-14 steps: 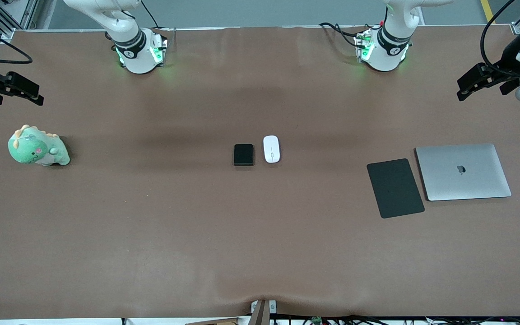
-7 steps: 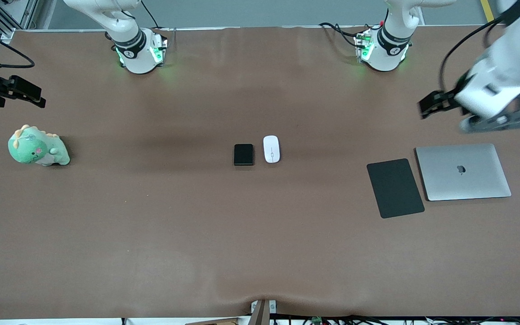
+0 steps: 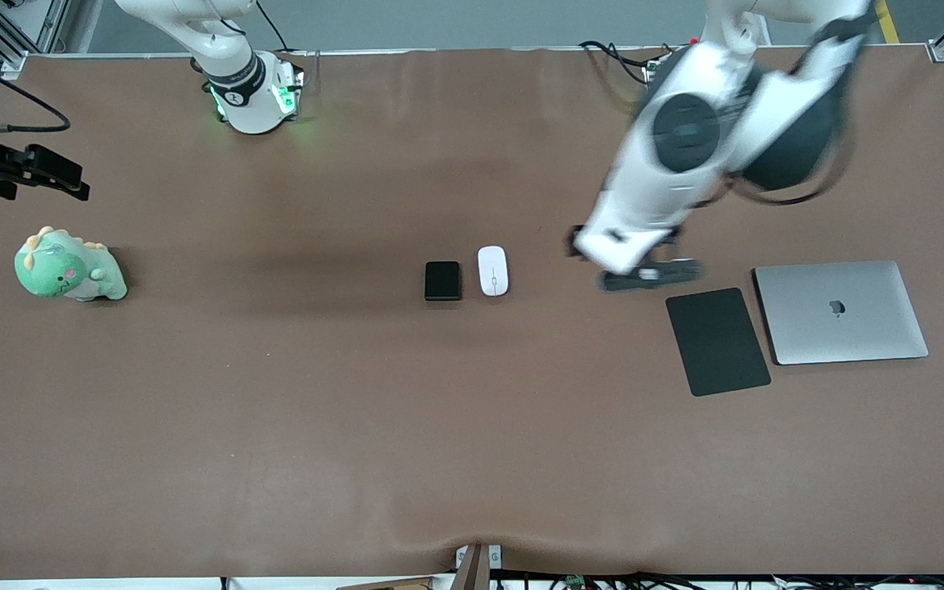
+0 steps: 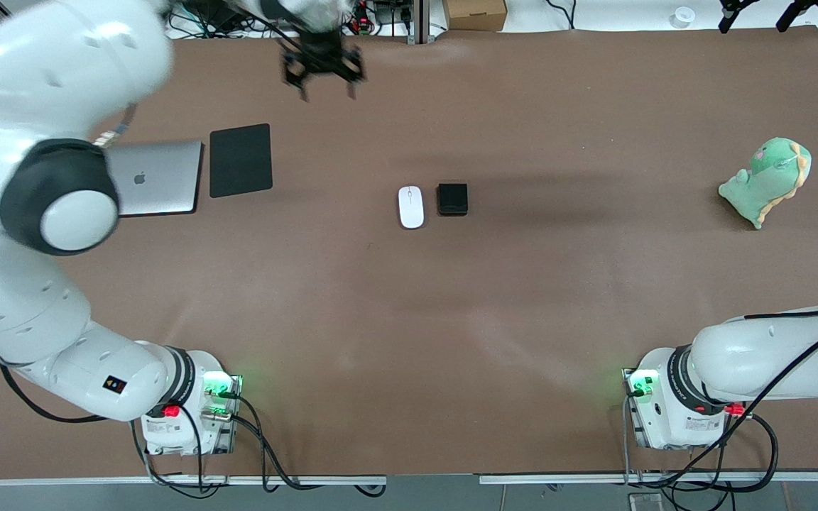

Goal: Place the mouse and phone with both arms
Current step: 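Move the left gripper over the white mouse, then lower and grasp the mouse with the left gripper while the right gripper reaches out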

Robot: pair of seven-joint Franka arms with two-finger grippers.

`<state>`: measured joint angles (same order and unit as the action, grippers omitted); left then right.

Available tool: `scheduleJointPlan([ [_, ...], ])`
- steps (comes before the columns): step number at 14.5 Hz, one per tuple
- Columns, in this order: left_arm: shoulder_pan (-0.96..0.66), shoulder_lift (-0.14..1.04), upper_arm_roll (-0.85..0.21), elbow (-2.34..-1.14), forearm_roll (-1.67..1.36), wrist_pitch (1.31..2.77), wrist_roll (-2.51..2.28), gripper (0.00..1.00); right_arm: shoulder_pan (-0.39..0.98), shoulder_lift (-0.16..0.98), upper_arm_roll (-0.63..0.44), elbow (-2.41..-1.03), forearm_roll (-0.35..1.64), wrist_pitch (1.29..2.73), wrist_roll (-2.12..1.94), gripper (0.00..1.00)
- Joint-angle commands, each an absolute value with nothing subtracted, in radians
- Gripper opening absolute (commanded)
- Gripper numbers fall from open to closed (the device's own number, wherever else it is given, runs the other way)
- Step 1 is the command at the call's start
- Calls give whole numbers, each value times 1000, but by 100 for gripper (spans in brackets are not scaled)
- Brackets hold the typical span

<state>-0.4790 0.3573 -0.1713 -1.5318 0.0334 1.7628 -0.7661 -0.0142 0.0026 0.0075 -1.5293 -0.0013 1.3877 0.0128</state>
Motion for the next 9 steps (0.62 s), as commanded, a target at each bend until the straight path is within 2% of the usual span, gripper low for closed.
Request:
scheduleJointPlan([
  [1,-523,480,-170,-1494,78,1868,-845,100,-15,26,18,-1525,14,1390,3,100],
  [4,-563,570,-172,-1497,71,1966,-916,100,6,54,18,-1525,11,1393,3,100],
  [9,-638,673,-173,-1506,69,2032,-1008,100,35,127,18,-1505,14,1393,3,100],
])
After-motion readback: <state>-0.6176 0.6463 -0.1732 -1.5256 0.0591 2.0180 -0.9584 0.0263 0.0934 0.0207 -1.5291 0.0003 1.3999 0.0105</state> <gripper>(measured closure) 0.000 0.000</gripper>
